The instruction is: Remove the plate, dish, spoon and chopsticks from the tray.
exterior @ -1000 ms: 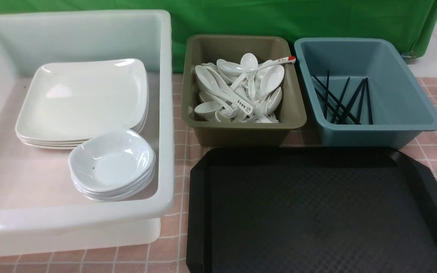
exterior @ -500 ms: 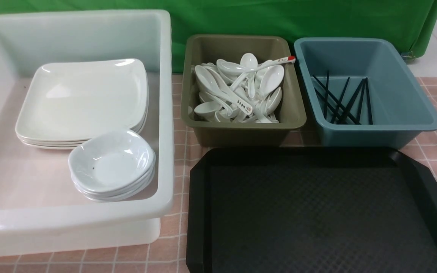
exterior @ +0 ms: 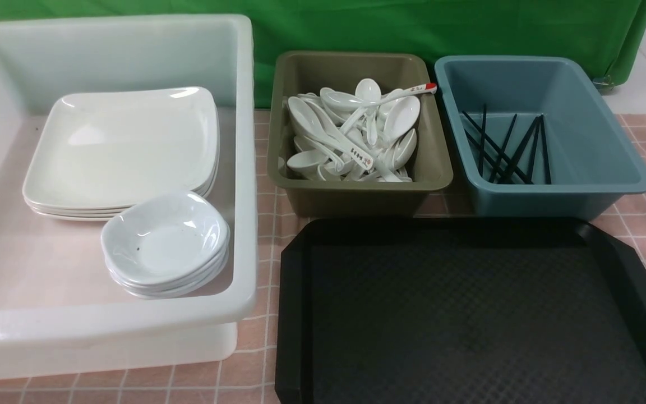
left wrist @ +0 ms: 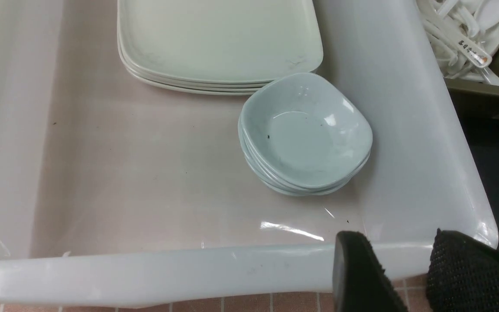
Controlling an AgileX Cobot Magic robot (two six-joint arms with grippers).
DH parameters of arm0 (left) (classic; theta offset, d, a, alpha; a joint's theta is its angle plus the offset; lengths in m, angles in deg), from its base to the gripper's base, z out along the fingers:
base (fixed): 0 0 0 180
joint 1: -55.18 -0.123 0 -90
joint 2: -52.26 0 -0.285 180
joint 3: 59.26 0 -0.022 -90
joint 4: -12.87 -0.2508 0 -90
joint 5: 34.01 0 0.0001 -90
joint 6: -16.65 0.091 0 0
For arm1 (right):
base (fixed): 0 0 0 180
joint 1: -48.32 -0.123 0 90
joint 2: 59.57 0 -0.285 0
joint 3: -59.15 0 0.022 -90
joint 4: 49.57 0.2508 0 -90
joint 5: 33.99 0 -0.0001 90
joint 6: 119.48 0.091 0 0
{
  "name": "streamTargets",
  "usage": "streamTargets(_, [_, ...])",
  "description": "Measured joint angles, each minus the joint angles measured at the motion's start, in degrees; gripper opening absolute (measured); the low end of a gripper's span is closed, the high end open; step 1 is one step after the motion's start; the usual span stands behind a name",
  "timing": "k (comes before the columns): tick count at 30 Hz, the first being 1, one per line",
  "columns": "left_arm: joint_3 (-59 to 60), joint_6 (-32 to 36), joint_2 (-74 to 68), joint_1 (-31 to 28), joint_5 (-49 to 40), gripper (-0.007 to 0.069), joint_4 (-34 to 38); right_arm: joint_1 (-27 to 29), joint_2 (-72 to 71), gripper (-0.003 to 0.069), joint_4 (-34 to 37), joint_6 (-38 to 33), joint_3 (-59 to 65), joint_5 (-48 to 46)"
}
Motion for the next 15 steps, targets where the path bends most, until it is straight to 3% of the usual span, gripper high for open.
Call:
streamTargets(3, [0.0, 0.0, 0.0, 0.0, 0.0, 0.015, 0.05, 0.0, -0.12, 0.0036, 0.17, 0.0, 4.48, 7.96])
streamTargets(9, [0.0, 0.99, 0.0, 0.0, 0.0, 0.0021, 0.36, 0.0, -0.25, 0.0046, 0.21, 0.0, 6.4, 9.01])
streamTargets(15, [0.0, 1.76, 0.0, 0.0, 0.38, -0.0003, 0.4, 0.0, -0.25, 0.0069, 0.21, 0.0, 6.45, 7.36])
